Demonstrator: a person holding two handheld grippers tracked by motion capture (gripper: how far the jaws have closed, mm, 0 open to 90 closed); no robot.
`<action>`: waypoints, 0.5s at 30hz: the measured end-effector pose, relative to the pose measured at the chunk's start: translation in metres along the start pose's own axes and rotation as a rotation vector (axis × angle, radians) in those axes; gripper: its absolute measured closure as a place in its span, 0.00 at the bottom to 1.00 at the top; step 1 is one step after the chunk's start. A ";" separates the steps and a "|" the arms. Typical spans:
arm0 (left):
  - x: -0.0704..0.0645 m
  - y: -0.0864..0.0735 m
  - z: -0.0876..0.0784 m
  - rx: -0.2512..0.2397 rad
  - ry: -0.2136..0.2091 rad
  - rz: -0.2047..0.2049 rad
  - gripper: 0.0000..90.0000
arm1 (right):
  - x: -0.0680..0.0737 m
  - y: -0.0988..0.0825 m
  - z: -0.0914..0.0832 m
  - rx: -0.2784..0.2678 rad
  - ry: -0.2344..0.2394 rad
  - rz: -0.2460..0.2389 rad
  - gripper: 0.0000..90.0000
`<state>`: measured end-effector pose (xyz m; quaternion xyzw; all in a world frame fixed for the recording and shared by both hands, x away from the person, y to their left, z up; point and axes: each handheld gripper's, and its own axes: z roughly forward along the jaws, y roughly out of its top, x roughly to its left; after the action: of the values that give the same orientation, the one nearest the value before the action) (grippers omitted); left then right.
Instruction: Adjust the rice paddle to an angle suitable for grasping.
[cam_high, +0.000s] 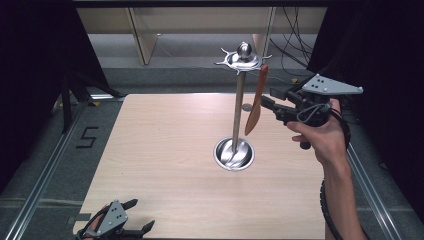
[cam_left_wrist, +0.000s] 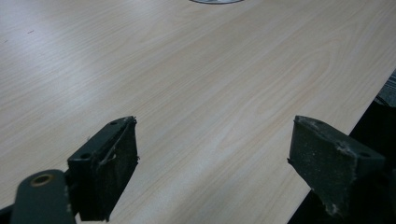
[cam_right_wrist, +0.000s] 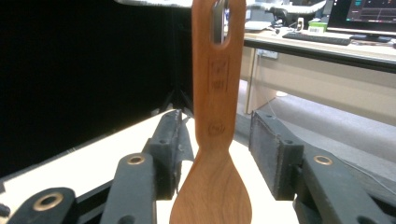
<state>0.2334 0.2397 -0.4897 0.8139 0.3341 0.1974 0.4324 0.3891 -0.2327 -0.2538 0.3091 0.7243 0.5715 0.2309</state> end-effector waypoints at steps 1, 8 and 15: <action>0.000 0.000 0.000 0.001 0.000 -0.006 0.16 | 0.001 -0.002 -0.001 -0.005 -0.005 -0.005 0.60; 0.001 0.000 0.001 -0.004 0.003 0.017 0.16 | 0.005 -0.014 -0.014 -0.027 -0.042 -0.043 0.56; 0.001 0.000 0.000 -0.005 0.007 0.017 0.16 | 0.005 -0.027 -0.017 -0.010 -0.038 -0.027 0.54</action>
<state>0.2343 0.2400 -0.4897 0.8148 0.3282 0.2047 0.4318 0.3692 -0.2450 -0.2760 0.3089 0.7212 0.5657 0.2539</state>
